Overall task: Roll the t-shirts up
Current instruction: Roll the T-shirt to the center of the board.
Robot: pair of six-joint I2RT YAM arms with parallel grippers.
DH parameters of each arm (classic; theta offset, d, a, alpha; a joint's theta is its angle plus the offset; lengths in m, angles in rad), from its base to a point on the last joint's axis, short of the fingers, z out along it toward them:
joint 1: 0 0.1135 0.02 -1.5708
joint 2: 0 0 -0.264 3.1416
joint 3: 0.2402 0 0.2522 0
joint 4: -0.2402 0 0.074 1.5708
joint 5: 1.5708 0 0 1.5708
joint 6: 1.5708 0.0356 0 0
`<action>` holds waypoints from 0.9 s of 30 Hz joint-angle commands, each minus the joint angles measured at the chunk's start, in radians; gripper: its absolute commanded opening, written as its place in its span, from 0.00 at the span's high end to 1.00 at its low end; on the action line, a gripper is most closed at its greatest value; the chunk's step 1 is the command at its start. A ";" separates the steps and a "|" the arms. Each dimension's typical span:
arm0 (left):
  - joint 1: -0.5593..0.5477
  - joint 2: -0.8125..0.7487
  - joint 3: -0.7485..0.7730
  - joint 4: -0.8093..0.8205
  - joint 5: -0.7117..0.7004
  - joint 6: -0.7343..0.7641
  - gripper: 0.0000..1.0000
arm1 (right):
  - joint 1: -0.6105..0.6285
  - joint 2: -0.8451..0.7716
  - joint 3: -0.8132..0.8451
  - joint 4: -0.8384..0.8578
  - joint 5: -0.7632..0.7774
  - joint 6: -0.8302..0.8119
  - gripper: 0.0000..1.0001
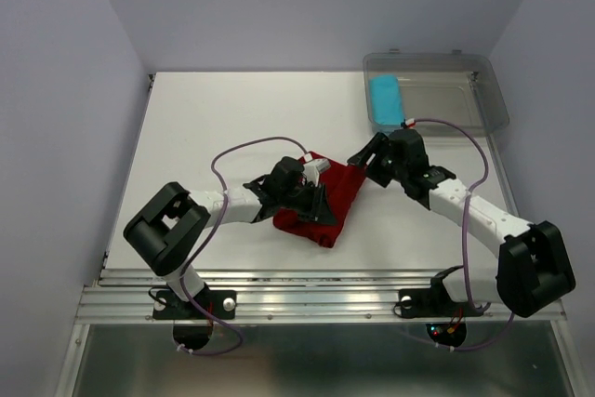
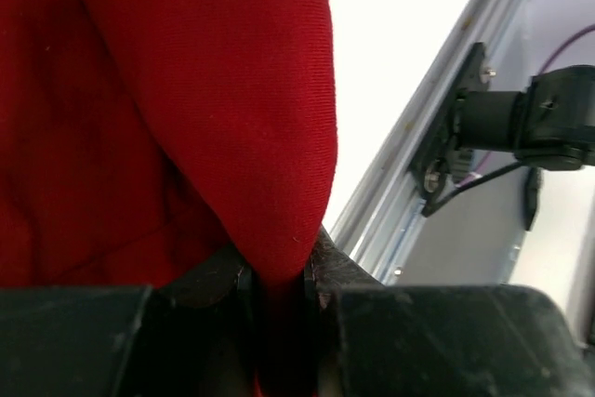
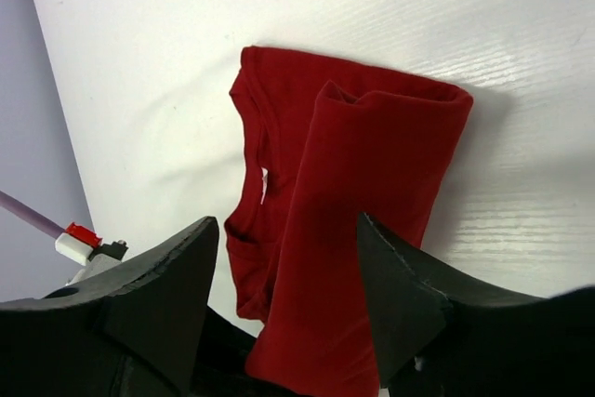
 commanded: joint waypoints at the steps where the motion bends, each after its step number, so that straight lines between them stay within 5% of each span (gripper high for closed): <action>1: 0.001 0.000 -0.008 0.126 0.098 -0.056 1.00 | 0.001 -0.045 0.005 0.003 0.034 -0.061 0.38; 8: 0.006 0.028 -0.007 0.146 0.119 -0.075 1.00 | 0.001 -0.045 -0.047 0.006 -0.033 -0.086 0.85; 11: 0.006 0.031 -0.008 0.145 0.121 -0.071 1.00 | 0.001 -0.029 -0.073 0.032 -0.059 -0.084 0.93; 20: 0.004 0.057 -0.004 0.142 0.148 -0.067 0.95 | 0.019 0.075 -0.070 0.086 -0.101 -0.089 0.94; 27: -0.001 0.071 0.010 0.105 0.144 -0.052 0.59 | 0.019 0.139 -0.046 0.104 -0.116 -0.101 0.94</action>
